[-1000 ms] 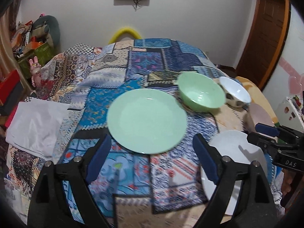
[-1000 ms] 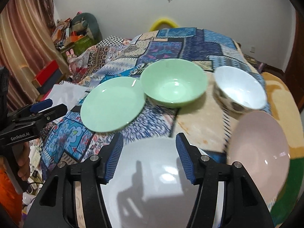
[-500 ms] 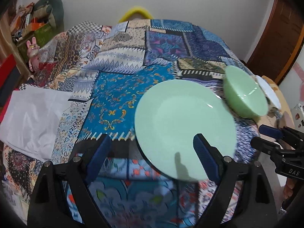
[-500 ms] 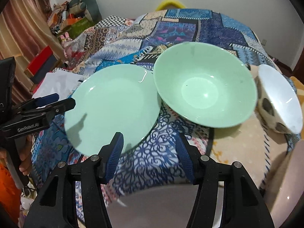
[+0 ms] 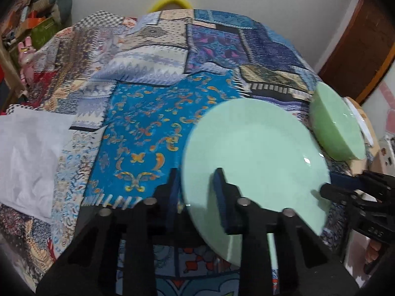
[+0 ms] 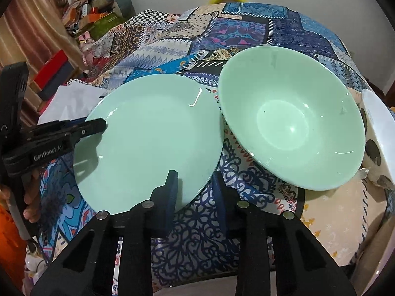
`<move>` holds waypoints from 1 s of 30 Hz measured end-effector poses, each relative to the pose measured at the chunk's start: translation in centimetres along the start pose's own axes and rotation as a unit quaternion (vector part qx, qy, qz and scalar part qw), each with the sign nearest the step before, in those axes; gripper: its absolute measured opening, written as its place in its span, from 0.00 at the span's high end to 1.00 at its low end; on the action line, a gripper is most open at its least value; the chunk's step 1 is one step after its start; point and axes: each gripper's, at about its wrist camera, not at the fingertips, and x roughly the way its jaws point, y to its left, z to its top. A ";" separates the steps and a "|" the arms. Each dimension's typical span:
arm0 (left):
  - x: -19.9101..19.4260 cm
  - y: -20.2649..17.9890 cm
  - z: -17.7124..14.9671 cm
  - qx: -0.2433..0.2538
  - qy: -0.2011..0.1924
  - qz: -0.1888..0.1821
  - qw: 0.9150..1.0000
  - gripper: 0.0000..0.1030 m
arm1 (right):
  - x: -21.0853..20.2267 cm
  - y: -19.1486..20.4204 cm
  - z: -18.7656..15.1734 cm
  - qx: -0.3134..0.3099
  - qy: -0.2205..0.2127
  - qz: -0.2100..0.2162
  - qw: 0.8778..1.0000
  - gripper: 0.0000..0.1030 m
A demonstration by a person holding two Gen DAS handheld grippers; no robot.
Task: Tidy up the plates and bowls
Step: 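Grip the rim of the light green plate with both tools, then carry the green plate over the white plate and lower it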
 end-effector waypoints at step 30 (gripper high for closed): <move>-5.1 1.2 -7.9 -0.045 0.040 -0.014 0.998 0.75 | 1.5 2.1 -0.7 -0.023 0.036 0.039 0.998 0.78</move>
